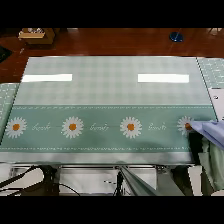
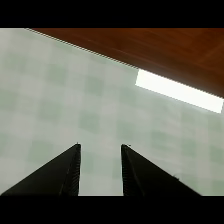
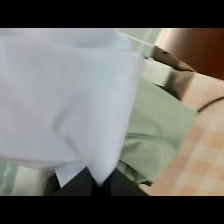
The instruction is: Fold the shirts.
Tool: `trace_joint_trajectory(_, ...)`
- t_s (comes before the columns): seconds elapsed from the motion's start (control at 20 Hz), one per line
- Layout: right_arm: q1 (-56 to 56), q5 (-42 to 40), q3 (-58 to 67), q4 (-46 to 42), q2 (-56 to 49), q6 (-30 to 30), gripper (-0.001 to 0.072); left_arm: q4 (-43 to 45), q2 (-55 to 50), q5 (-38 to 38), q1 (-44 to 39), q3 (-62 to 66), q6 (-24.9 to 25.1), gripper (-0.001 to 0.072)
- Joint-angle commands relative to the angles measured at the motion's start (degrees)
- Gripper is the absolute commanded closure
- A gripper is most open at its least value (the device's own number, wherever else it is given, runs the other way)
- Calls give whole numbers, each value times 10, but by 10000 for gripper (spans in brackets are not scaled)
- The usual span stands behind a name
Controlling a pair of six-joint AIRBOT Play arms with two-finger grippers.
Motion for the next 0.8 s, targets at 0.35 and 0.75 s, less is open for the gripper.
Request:
trace_joint_trajectory(0.35, -2, -51, -261, -255, -1, -49, 438, 58, -27, 49, 15, 0, 5, 383)
trace_joint_trajectory(0.75, 146, -222, -24, 120, -182, -25, 320, 44, -35, 36, -11, 0, 5, 197)
